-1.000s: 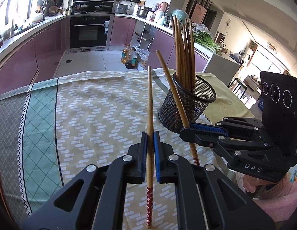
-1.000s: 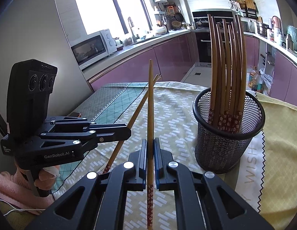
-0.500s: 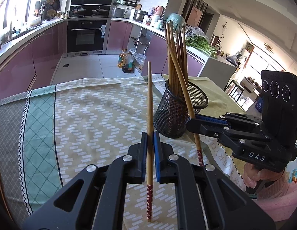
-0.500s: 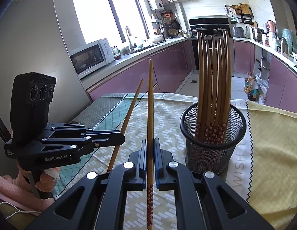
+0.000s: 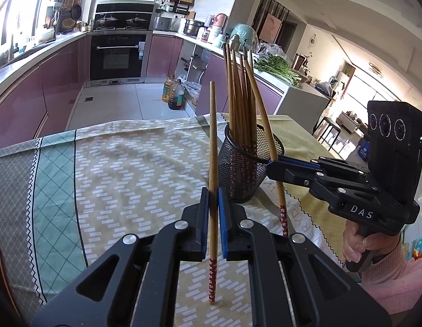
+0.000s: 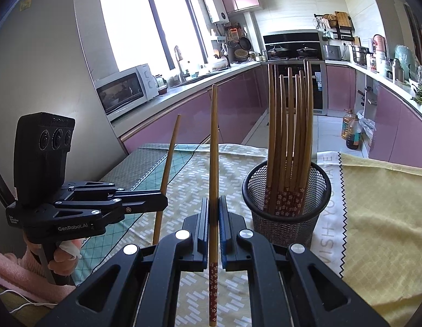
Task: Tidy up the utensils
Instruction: 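Carry both upright chopsticks over the black mesh cup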
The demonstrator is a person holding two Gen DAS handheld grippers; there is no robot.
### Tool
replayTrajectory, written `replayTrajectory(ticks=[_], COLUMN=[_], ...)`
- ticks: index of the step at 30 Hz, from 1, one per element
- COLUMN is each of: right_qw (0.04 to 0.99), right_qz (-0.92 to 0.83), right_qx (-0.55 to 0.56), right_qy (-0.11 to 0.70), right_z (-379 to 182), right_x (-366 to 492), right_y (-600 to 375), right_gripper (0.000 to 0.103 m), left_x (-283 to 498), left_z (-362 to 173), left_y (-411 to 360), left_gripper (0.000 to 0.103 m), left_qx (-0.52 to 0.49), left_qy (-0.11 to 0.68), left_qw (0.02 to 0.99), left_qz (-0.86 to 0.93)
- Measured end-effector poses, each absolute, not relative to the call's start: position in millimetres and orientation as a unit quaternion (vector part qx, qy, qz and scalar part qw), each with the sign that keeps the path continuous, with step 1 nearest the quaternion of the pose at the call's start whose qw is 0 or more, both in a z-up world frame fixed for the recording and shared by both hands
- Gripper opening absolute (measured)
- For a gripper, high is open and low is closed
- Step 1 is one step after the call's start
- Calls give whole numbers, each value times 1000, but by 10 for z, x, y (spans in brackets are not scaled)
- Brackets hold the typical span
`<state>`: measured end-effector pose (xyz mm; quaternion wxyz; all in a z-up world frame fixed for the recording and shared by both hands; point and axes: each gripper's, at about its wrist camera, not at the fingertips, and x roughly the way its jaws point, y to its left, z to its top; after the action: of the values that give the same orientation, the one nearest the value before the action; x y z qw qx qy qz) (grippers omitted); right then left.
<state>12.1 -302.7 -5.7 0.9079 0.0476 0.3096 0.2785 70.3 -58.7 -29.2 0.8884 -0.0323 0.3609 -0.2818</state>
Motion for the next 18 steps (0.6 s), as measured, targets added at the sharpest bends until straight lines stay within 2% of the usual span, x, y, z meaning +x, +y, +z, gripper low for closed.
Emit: replayTrajectory(ticks=[18], right_qw=[919], right_qz=[265], right_qx=[47], right_qy=[288], right_z=[64], right_x=[173], right_y=[-3142], right_gripper=[6], left_x=[726], left_z=[-183], left_y=[-619], left_gripper=[8], left_qx=[-30], left_qy=[348], left_qw=[892], left_qz=[-287])
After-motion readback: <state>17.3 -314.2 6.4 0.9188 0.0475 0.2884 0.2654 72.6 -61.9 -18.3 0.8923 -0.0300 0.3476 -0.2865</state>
